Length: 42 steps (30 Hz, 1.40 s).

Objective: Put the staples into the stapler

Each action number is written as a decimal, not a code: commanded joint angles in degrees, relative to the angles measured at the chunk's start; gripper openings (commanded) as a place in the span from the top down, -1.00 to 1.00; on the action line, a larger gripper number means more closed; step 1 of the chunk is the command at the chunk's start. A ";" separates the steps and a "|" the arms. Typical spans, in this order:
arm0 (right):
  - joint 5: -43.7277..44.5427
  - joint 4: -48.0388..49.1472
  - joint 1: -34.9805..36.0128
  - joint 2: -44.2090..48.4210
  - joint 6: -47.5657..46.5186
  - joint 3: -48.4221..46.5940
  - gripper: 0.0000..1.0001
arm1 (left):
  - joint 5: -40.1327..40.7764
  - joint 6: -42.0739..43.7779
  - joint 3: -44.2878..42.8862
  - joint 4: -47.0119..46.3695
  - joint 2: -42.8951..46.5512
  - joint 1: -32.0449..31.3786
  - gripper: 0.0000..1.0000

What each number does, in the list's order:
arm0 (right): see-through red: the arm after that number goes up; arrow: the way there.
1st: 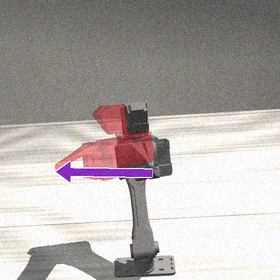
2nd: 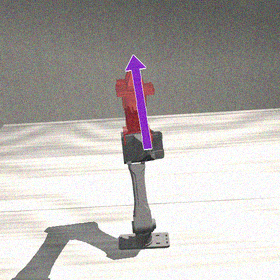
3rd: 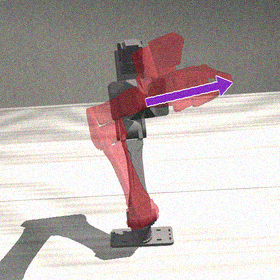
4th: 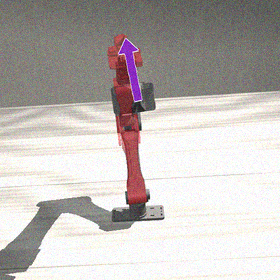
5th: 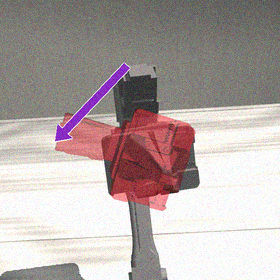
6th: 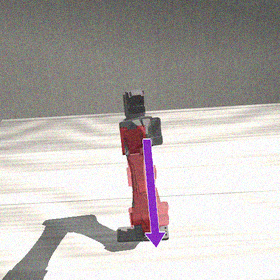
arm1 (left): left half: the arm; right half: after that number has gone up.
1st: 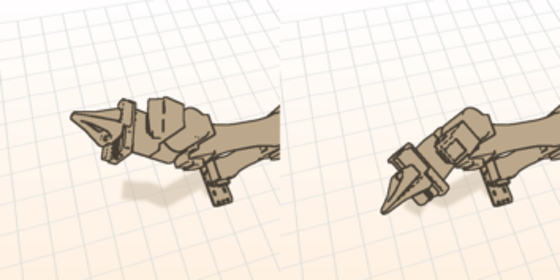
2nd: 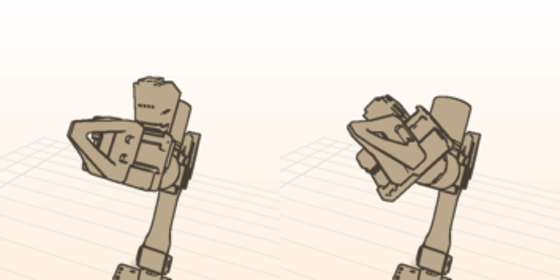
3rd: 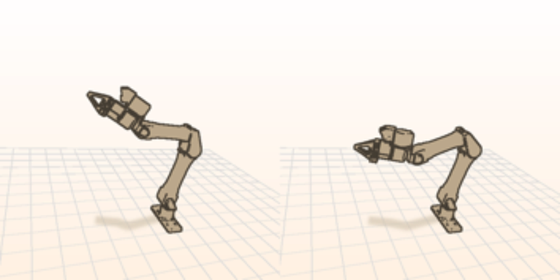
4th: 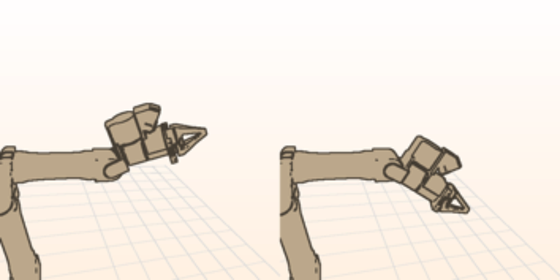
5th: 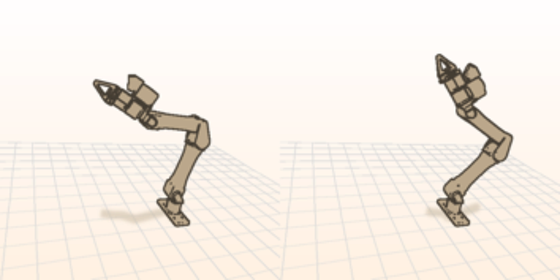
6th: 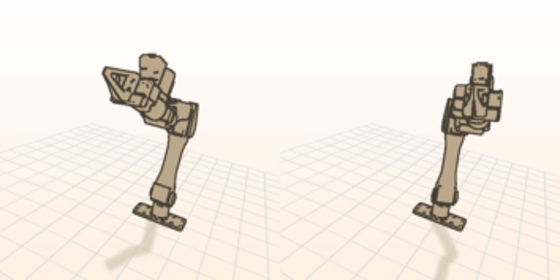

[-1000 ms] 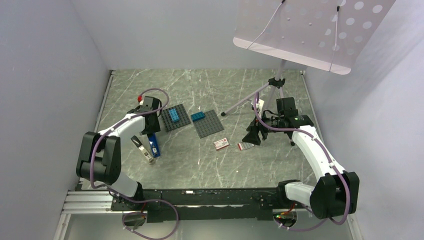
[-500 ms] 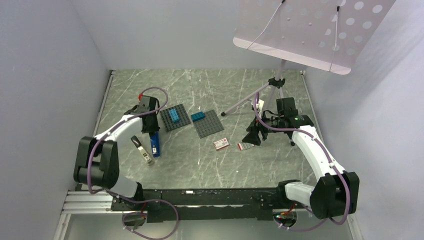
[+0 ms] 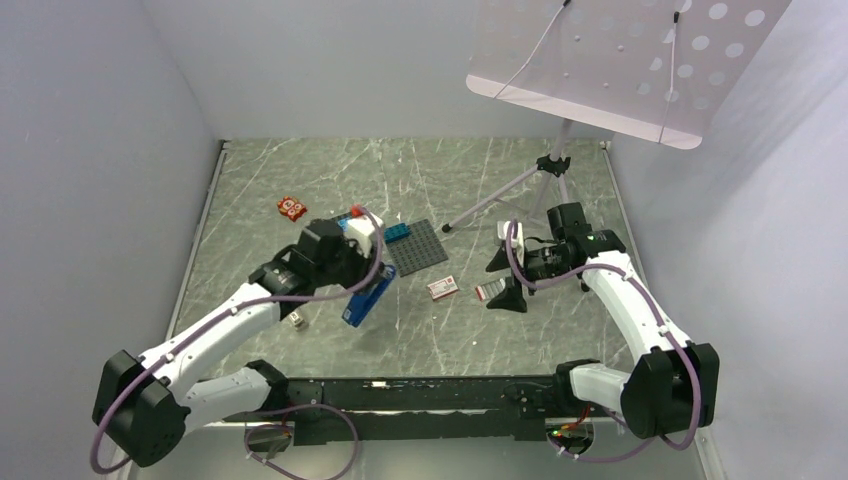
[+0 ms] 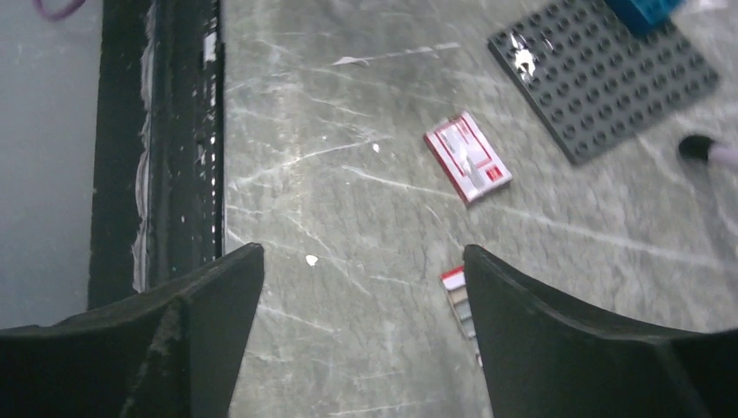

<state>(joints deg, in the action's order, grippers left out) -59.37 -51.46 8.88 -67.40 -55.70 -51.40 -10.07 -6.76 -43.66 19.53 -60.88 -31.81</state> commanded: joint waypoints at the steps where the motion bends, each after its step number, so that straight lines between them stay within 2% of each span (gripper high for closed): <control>1: -7.66 -9.80 1.40 0.68 -25.84 -1.77 -0.88 | -8.59 10.93 1.35 -9.69 2.60 -9.19 1.00; 5: -7.97 -4.22 5.25 -0.80 -25.39 -1.49 -0.95 | -11.10 19.05 3.09 -17.21 2.23 -18.70 1.00; 9: -9.64 1.77 10.69 -1.34 -23.99 1.50 -0.95 | -8.58 22.66 2.80 -21.92 -0.92 -24.62 1.00; 15: -5.68 20.98 17.76 3.54 -5.73 8.57 -0.96 | -5.08 22.94 2.16 -27.40 -4.62 -29.23 1.00; 20: -4.95 16.84 18.66 1.04 -6.81 7.22 -0.92 | -2.69 22.76 1.94 -29.40 -5.65 -30.36 1.00; 34: -0.18 23.15 20.84 0.24 1.09 7.98 -0.49 | 0.98 20.86 3.39 -32.05 -5.04 -30.68 1.00; 39: 1.44 23.00 21.25 -0.28 1.44 7.38 -0.16 | 1.74 20.24 3.96 -32.58 -4.72 -30.68 1.00; 42: 2.33 22.43 21.39 -0.55 0.64 6.99 0.12 | 2.27 19.99 4.71 -33.31 -3.86 -30.69 1.00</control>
<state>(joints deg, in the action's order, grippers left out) -57.52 -29.78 29.76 -67.79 -54.92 -42.72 -9.15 13.80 -39.31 -6.76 -67.33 -62.13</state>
